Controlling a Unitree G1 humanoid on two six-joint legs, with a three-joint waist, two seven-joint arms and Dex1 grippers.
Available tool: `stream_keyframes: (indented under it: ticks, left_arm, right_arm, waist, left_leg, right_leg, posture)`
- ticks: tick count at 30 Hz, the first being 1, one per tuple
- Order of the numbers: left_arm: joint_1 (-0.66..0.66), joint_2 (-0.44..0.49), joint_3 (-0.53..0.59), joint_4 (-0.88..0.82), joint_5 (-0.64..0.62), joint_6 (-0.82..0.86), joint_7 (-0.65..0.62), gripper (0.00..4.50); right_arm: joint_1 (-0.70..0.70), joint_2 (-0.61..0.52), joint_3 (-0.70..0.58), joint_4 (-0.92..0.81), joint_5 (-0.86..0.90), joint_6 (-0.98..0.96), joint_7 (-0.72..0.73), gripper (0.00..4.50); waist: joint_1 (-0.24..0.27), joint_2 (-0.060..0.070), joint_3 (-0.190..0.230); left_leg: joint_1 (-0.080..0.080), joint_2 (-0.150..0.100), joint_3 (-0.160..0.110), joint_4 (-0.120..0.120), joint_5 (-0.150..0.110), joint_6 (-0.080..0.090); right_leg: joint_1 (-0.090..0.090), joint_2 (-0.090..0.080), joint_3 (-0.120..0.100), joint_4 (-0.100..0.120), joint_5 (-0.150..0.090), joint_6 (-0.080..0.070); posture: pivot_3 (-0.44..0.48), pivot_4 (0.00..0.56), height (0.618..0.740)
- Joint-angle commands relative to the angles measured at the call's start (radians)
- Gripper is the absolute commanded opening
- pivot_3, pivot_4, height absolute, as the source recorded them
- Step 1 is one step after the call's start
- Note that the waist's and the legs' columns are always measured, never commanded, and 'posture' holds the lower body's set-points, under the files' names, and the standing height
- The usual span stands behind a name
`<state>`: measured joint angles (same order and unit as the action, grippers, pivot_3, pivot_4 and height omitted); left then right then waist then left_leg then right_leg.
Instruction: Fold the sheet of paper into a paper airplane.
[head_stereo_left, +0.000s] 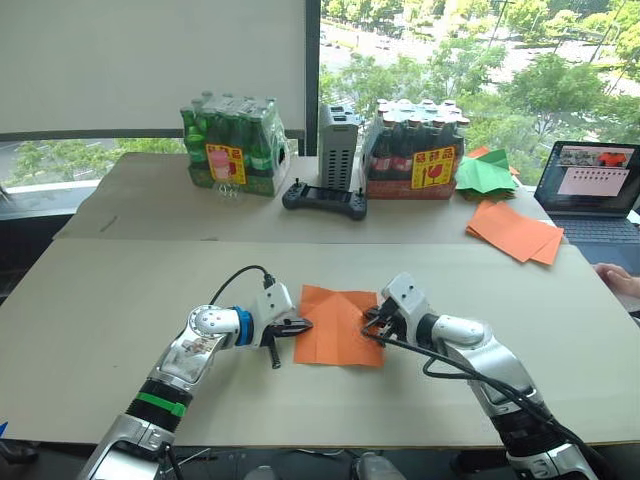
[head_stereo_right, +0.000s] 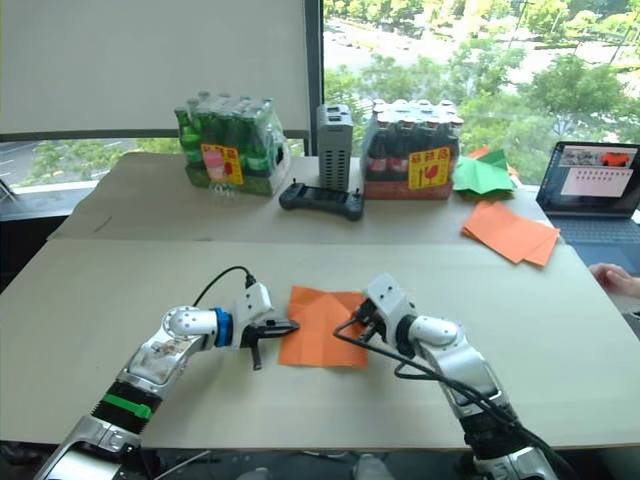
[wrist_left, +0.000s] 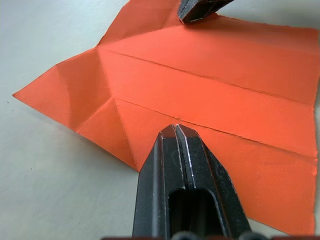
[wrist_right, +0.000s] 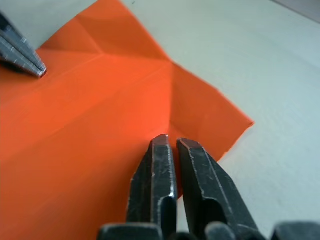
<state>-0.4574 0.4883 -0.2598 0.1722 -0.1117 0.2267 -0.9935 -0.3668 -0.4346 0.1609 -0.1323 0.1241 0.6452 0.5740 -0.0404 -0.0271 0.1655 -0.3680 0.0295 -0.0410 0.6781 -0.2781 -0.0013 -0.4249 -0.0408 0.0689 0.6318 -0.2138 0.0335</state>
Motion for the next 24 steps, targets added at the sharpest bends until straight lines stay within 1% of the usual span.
stream_keyframes:
  ticks: [1,2,14,17,21,24]
  left_arm:
    - [-0.002,-0.003,-0.020,-0.004,0.021,0.003,-0.004,0.00]
    - [-0.002,-0.004,-0.020,-0.005,0.020,0.003,-0.005,0.00]
    - [-0.004,-0.004,-0.022,-0.005,0.022,0.003,-0.013,0.00]
    - [-0.004,-0.003,-0.021,-0.005,0.021,0.004,-0.015,0.00]
    - [-0.003,-0.001,-0.020,-0.006,0.021,0.005,-0.017,0.00]
    - [-0.002,0.001,-0.019,-0.007,0.021,0.006,-0.018,0.00]
  right_arm:
    - [-0.008,0.027,-0.053,-0.004,0.012,0.018,-0.049,1.92]
    - [-0.007,0.034,-0.060,-0.006,0.015,0.021,-0.056,2.24]
    - [0.012,0.097,-0.087,-0.045,0.071,0.050,-0.082,2.24]
    - [0.010,0.104,-0.092,-0.045,0.077,0.038,-0.089,1.50]
    - [0.010,0.109,-0.091,-0.055,0.078,0.014,-0.088,0.03]
    - [0.014,0.102,-0.069,-0.066,0.064,-0.002,-0.082,0.03]
  waist:
    - [0.001,0.000,0.000]
    - [0.000,0.000,0.000]
    - [-0.001,0.000,0.000]
    - [-0.001,0.000,0.000]
    - [-0.001,0.000,0.000]
    - [-0.001,0.000,0.000]
  left_leg:
    - [0.000,0.000,0.000,0.000,0.000,0.000]
    - [0.000,0.000,0.000,0.000,0.000,0.000]
    - [0.000,0.000,0.000,0.000,0.000,0.000]
    - [0.000,0.000,0.000,0.000,0.000,0.000]
    - [0.000,0.000,0.000,0.000,0.000,0.000]
    - [0.000,0.000,0.000,0.000,0.000,0.000]
  right_leg:
    - [0.000,0.000,0.000,0.000,0.000,0.000]
    - [0.000,0.000,0.000,0.000,0.000,0.000]
    - [0.000,0.000,0.000,0.000,0.000,0.000]
    - [0.000,0.000,0.000,0.000,0.000,0.000]
    - [0.000,0.000,0.000,0.000,0.000,0.000]
    - [0.000,0.000,0.000,0.000,0.000,0.000]
  posture:
    - [0.000,0.150,0.733]
    - [0.000,0.150,0.733]
    - [0.000,0.150,0.733]
    - [0.000,0.150,0.733]
    - [0.000,0.150,0.733]
    - [0.000,0.150,0.733]
